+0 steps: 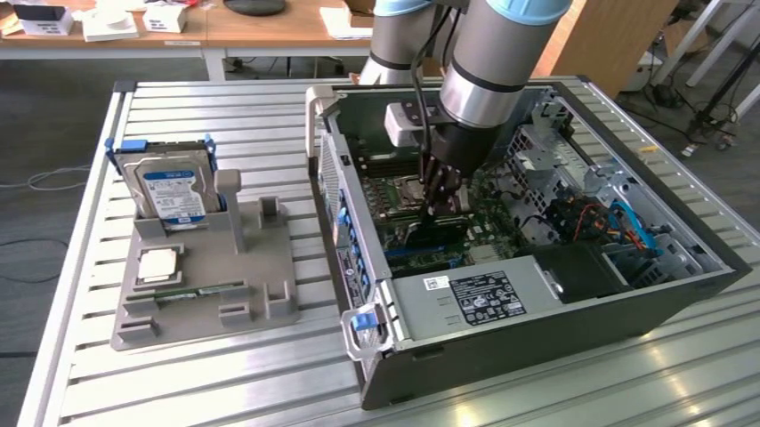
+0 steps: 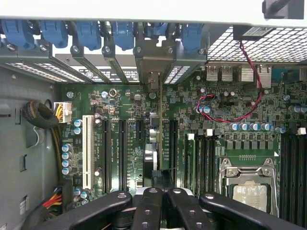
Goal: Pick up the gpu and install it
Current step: 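Press down on the gpu until it lock into place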
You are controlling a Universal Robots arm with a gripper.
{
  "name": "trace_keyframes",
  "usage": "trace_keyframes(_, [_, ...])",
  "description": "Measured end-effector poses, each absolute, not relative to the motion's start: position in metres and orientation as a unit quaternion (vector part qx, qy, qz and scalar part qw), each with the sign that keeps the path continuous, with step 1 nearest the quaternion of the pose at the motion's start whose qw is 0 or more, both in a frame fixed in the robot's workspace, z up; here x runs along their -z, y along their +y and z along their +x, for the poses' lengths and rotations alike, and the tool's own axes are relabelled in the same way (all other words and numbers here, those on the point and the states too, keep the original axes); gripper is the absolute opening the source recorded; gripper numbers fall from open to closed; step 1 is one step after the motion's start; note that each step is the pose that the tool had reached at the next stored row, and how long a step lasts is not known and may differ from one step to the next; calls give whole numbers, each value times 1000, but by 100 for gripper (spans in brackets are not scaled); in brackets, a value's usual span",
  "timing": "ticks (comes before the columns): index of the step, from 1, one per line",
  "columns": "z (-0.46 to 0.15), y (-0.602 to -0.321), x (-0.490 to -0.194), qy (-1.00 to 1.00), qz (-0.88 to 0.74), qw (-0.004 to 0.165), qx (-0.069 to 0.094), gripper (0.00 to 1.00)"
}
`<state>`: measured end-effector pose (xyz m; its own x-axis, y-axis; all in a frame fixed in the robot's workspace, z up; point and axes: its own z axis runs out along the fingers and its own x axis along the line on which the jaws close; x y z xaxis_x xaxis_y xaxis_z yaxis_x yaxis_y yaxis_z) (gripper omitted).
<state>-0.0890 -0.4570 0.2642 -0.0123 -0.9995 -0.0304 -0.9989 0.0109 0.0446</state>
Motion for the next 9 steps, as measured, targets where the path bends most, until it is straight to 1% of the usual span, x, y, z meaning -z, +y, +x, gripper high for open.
trace_keyframes(9, [-89, -457, -263, -711, 703, 5, 27, 11])
